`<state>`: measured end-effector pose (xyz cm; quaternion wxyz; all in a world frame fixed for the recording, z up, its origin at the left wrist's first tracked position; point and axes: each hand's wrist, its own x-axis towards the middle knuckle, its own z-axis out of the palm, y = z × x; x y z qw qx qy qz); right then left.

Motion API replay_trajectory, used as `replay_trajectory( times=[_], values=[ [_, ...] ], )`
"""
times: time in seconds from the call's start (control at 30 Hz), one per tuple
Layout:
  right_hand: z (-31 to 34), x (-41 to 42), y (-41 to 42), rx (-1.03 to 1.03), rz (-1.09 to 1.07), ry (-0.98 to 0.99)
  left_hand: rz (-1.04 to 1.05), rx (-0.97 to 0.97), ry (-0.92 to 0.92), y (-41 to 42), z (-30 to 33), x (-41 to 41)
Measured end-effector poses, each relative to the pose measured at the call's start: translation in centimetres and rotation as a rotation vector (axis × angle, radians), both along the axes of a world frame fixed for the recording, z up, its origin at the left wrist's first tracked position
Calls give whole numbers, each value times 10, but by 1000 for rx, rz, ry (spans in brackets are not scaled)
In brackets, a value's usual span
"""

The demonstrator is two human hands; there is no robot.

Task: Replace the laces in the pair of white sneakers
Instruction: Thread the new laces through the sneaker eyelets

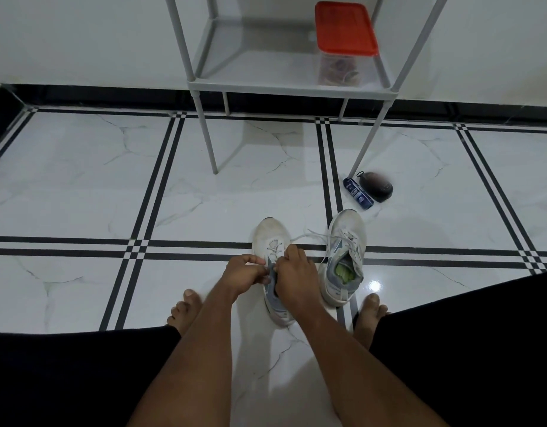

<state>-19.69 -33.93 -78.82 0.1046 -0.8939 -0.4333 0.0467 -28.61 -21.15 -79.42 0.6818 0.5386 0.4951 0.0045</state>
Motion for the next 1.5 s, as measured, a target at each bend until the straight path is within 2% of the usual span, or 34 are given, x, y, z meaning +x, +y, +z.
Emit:
replay_trajectory(
  times=[0.23, 0.57, 0.77, 0.93, 1.1, 1.23, 1.37, 1.5],
  values=[
    [7, -3, 6, -74, 12, 5, -96, 99, 33, 1, 9, 6],
    [13, 21, 15, -253, 217, 84, -111, 111, 46, 0, 5, 0],
    [14, 25, 11, -277, 205, 92, -92, 120, 66, -4, 11, -2],
    [14, 21, 10, -272, 180, 16, -98, 122, 61, -5, 15, 0],
    [11, 16, 3, -238, 159, 40, -105, 114, 59, -5, 17, -1],
    [6, 18, -7, -87, 95, 67, -96, 98, 54, -5, 20, -2],
    [10, 21, -13, 90, 8, 166, -99, 90, 53, -7, 21, -3],
    [16, 28, -9, 128, -55, 275, -94, 76, 47, -8, 24, -3]
  ],
)
